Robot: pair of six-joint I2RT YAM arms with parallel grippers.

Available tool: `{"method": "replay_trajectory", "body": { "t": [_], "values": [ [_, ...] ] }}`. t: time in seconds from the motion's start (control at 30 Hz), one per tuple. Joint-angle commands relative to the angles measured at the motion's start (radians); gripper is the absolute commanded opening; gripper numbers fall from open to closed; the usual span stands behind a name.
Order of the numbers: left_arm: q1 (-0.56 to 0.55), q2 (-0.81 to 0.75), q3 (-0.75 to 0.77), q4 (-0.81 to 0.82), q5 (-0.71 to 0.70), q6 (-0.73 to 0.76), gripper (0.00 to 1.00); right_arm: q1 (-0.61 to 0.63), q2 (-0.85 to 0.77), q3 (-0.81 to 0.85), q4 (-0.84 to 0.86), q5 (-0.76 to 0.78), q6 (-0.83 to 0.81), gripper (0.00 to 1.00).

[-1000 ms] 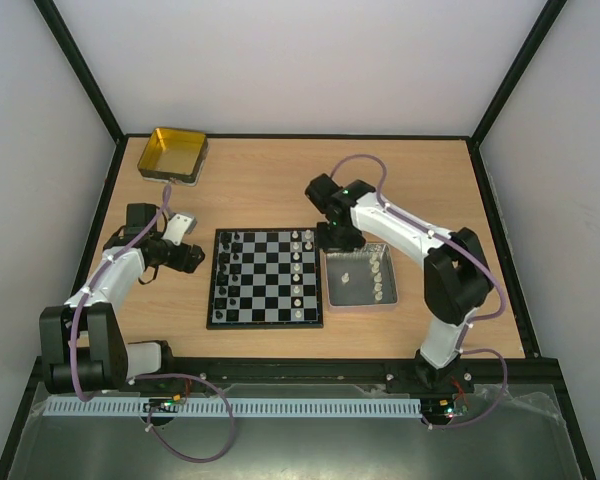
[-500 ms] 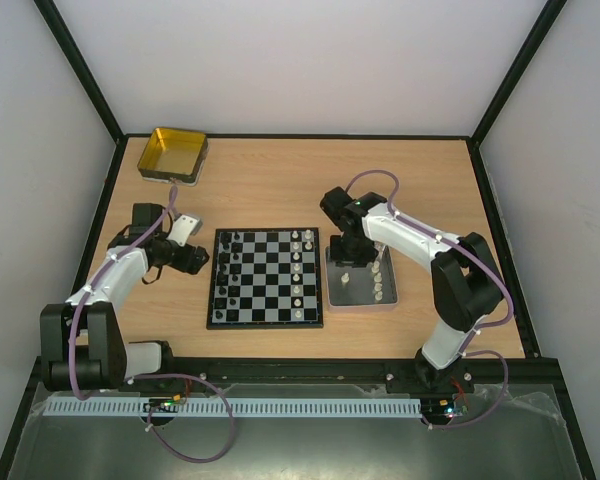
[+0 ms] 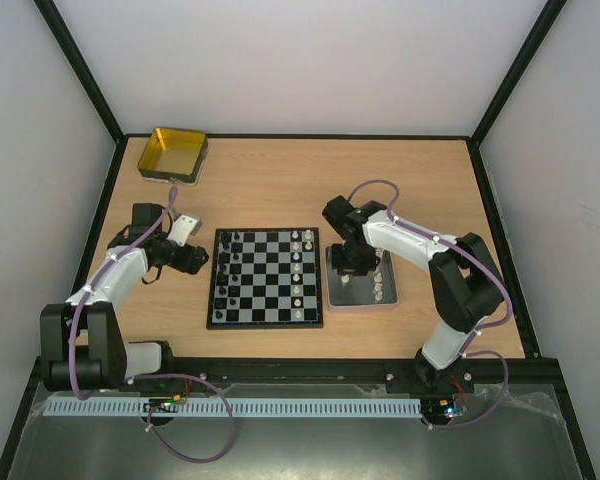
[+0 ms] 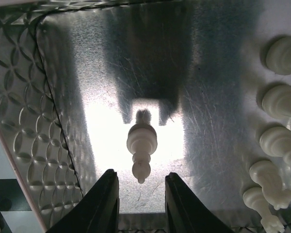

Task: Set up the chess pieces on the board
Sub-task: Pick up the chess piece from the storage box.

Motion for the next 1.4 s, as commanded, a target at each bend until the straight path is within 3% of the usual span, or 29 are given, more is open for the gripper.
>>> {"method": "replay_trajectory", "body": {
  "t": [0.0, 0.27, 0.47, 0.7, 0.83, 1.2, 1.37],
  "values": [
    [-0.005, 0.011, 0.005, -0.005, -0.002, -0.001, 0.82, 0.002, -0.029, -0.021, 0.027, -0.005, 0.012, 0.25],
    [-0.005, 0.007, -0.006, -0.005, -0.003, 0.009, 0.85, 0.002, -0.008, -0.031, 0.051, -0.004, 0.011, 0.22],
    [-0.004, 0.005, -0.009, -0.009, -0.004, 0.018, 0.84, 0.002, -0.005, -0.048, 0.062, -0.007, 0.009, 0.13],
    [-0.005, 0.004, -0.009, -0.008, -0.002, 0.019, 0.84, 0.002, 0.005, -0.061, 0.074, -0.011, 0.008, 0.12],
    [-0.004, 0.003, -0.012, -0.008, -0.004, 0.018, 0.84, 0.002, 0.012, -0.058, 0.075, -0.006, 0.005, 0.06],
    [-0.004, 0.001, -0.017, -0.006, 0.008, 0.032, 0.84, 0.003, 0.012, 0.124, -0.067, 0.094, -0.014, 0.03],
    [-0.001, -0.035, -0.021, -0.048, 0.107, 0.102, 0.82, 0.014, 0.017, 0.225, -0.114, 0.122, -0.009, 0.03]
  ]
}}
